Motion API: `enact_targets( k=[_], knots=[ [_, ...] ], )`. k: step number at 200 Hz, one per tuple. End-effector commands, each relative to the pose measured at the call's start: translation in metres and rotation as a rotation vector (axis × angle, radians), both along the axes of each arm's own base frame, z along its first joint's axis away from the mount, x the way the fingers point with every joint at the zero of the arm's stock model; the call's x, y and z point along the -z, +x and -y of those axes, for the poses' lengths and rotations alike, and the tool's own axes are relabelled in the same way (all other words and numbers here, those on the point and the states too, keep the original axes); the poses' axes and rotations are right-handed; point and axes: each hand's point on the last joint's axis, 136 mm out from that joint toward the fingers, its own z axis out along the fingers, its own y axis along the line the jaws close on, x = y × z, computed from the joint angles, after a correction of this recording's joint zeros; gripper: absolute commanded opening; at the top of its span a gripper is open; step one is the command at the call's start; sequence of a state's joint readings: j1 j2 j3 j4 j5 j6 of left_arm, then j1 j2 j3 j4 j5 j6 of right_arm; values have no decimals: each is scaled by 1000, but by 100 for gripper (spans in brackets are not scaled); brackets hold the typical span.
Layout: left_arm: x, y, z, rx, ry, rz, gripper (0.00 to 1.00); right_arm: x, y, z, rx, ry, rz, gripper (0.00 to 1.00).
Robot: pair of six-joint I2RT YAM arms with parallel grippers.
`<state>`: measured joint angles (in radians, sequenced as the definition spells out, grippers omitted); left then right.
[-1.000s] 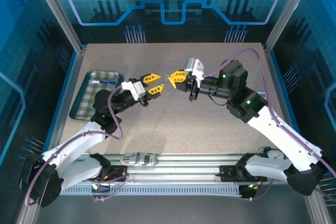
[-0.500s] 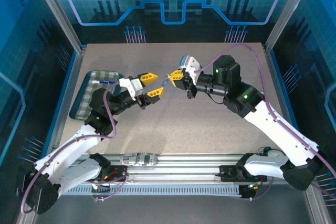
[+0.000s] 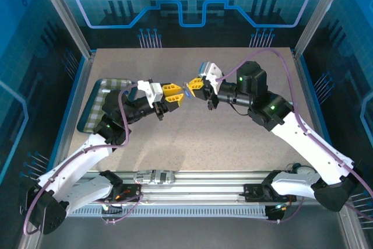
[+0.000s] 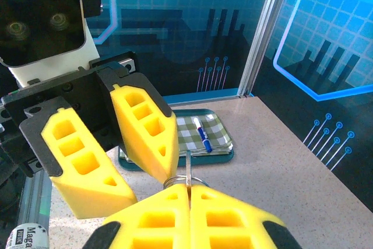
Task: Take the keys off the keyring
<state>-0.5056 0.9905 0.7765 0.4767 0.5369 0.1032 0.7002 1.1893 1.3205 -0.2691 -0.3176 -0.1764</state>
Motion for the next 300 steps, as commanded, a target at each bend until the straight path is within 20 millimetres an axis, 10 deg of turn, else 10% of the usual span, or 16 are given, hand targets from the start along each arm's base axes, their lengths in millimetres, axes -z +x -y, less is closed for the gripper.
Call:
enact_targets(
  k=[1,92,300],
  knots=[
    [-12,-2,2,22,-3,13,25,-7,-4,-2,-12,19,11,0],
    [-15,3,9,33,19,7,5,-5,-5,-4,-18,14,7,0],
    [-8,14,1,-125,-2,67,38,-13,-7,-4,-3,25,15,0]
  ],
)
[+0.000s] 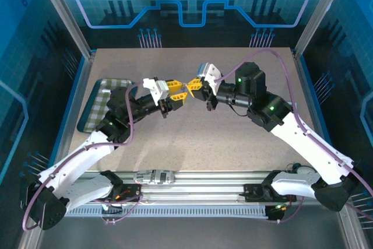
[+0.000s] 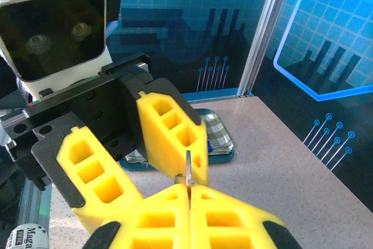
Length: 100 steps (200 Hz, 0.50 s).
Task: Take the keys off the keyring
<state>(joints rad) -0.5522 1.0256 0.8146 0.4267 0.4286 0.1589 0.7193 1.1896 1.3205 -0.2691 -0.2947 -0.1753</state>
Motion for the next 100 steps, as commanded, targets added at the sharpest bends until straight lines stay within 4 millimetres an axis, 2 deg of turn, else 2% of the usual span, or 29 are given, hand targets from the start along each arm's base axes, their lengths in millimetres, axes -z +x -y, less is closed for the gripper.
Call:
enact_targets(
  k=[1,46,100],
  knots=[
    [-11,1,-7,-57,-34,70,38,-13,-5,-1,-6,29,13,0],
    [-8,5,-9,-82,-45,89,44,-17,-7,-1,-13,41,11,0],
    [-12,3,-2,-42,-62,106,45,-20,-8,-1,-16,51,7,0]
  ],
)
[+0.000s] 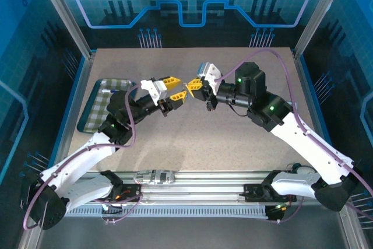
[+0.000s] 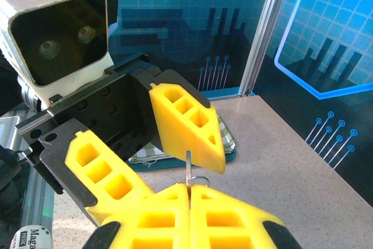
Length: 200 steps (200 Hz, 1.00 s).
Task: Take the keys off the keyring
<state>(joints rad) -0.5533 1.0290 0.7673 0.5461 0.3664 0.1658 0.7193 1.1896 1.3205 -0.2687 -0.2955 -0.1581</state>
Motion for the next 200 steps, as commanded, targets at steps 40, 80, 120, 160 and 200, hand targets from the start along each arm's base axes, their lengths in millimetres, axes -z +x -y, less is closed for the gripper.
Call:
enact_targets(
  k=[40,80,120,160,200],
  knots=[
    [0,-3,11,25,-2,44,46,-24,-8,0,-18,57,23,0],
    [0,0,13,24,-9,51,45,-28,-10,0,-24,65,26,0],
    [0,2,16,29,-10,55,41,-31,-11,1,-25,73,32,0],
    [4,5,14,17,-22,43,43,-33,-10,3,-22,82,34,0],
    [4,4,11,4,-50,49,41,-33,-9,2,-29,91,25,0]
  ],
)
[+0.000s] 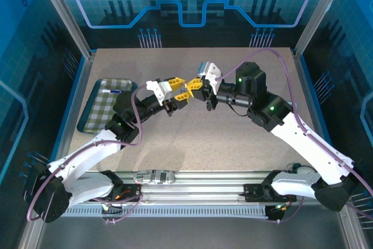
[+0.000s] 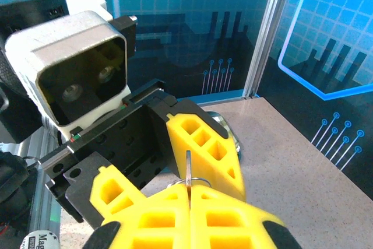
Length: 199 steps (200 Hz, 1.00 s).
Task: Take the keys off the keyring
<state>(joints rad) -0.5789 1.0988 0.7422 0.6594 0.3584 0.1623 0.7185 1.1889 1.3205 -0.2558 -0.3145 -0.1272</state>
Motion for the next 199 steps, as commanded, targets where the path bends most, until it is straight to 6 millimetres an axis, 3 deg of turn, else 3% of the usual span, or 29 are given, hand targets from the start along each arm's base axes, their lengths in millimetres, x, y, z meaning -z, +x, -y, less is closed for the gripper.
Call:
enact_targets(
  k=[1,30,55,81,164,199],
  knots=[
    [-6,-2,-2,-14,-38,37,41,-30,-6,4,-15,66,44,0],
    [-7,-2,-1,-9,-38,45,33,-30,-6,3,-20,74,39,0],
    [-11,-2,-3,-14,-51,55,40,-28,-6,3,-21,73,32,0],
    [-15,-3,-2,-8,-55,70,38,-28,-6,3,-24,78,27,0],
    [-16,-6,-3,-3,-49,79,0,-30,-8,6,-18,88,33,0],
    [-18,-10,-7,-21,-33,93,0,-30,-8,12,-4,94,78,0]
  ],
)
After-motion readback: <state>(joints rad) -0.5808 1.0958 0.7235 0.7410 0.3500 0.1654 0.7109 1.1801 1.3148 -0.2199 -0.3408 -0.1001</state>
